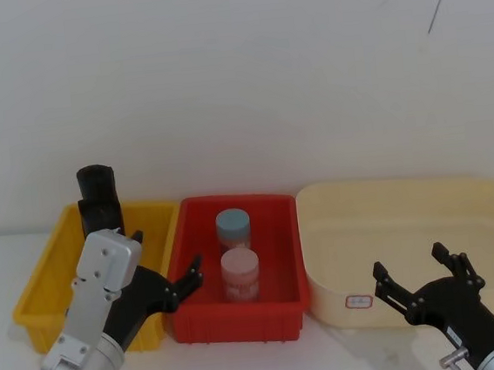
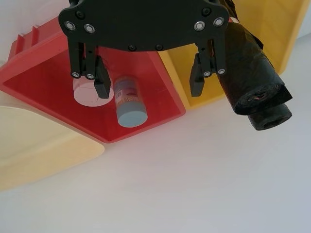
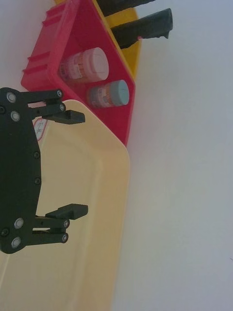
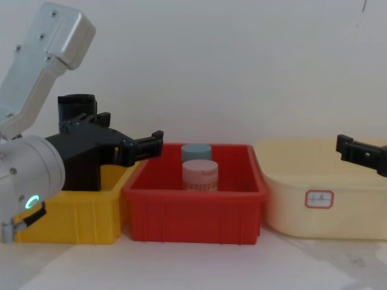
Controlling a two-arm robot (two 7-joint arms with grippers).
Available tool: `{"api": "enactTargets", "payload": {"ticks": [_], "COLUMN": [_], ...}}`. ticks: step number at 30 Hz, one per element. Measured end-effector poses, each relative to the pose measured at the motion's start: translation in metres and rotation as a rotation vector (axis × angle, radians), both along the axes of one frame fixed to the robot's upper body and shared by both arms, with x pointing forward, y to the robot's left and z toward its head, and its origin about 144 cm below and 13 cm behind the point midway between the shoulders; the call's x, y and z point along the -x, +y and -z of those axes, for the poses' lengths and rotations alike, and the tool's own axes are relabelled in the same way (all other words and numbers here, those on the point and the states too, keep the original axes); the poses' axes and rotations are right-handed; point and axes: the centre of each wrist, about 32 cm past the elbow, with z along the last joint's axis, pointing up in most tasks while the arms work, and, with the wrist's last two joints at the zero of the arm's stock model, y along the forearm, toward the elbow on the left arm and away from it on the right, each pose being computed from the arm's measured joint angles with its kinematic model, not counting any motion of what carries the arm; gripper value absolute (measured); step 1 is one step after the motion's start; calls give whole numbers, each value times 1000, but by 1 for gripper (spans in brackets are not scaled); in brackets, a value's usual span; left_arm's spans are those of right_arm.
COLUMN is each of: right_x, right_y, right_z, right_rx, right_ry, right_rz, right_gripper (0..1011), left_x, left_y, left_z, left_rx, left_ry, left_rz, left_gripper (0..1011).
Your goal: Pick up the garbage bag with the one hand and transfer it to the other hand.
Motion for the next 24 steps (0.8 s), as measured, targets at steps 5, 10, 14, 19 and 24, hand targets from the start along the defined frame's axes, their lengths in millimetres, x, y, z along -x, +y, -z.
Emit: {"api": "enactTargets", "payload": {"ticks": [5, 10, 14, 19, 24], "right_x": [0, 0, 0, 0, 0], "right_y": [0, 0, 0, 0, 0], "right_z": [0, 0, 0, 0, 0], "right_rx": [0, 0, 0, 0, 0], "right_ry": [0, 0, 0, 0, 0], "right_rz": [0, 0, 0, 0, 0], "right_gripper": [1004, 1004, 1004, 1004, 1004], "left_x": [0, 0, 0, 0, 0], "left_y": [0, 0, 0, 0, 0], "left_z": [0, 0, 0, 0, 0], "left_rx": [0, 0, 0, 0, 0], "left_ry": [0, 0, 0, 0, 0], "left_rz": [0, 0, 0, 0, 0], "left_gripper": [1002, 1001, 1001, 1001, 1001]}}
